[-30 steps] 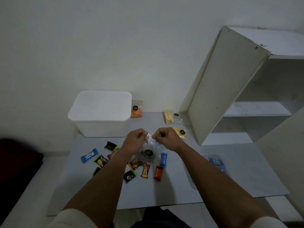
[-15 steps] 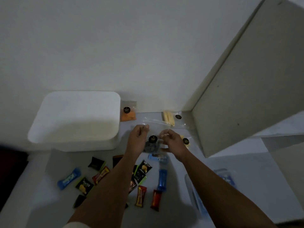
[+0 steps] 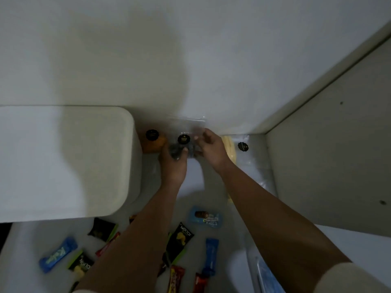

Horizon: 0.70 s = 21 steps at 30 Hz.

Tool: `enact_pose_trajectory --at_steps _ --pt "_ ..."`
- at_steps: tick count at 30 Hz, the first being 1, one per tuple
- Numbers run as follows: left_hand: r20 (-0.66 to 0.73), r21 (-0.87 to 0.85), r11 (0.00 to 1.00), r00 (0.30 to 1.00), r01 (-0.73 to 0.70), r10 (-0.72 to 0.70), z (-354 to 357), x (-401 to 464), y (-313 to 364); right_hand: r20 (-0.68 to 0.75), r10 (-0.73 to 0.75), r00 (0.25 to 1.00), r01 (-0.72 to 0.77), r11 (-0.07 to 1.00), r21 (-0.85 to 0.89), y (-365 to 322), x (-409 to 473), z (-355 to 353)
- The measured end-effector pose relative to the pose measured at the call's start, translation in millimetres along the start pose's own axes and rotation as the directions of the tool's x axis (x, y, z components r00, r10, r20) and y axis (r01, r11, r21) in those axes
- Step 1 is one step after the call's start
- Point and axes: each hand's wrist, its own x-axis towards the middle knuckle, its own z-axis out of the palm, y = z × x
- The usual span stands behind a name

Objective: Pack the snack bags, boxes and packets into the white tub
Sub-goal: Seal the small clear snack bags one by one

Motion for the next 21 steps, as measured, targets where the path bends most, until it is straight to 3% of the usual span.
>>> enact_pose_trajectory --at_steps 4,8,11,13,16,18,21 --pt "-0.175 0.056 0.998 0.985 0.004 0.006 6 2 -14 -0.183 -0.108 0.977 0.089 0.990 -0.109 10 -4 -15" --pt "-0.267 0.089 0.996 0.964 0.017 0.007 18 -17 -16 -0.473 -0.201 0.858 0.125 0.974 -0.187 20 -27 -55" --pt "-0.105 0.064 0.998 0.994 -0.027 0.034 36 -28 -9 -0.589 -0.224 0.776 0.107 0.968 -0.227 18 -41 -85" --pt "0.107 0.048 0.998 0.994 0.031 -0.036 52 -30 0 -0.612 -0.174 0.772 -0.028 0.952 -0.306 20 -38 -107" --pt "0.370 0.137 0.988 0.922 0.068 -0.115 75 -29 9 -0.585 -0.017 0.811 -0.308 0.838 -0.451 29 -22 -139" --pt "0.432 0.203 0.978 0.893 0.040 -0.126 85 -29 12 -0.550 0.133 0.825 -0.441 0.759 -0.478 35 -15 -150" --pt "0.460 0.245 0.968 0.874 0.047 -0.159 93 -30 14 -0.532 0.167 0.830 -0.486 0.684 -0.544 44 -11 -157"
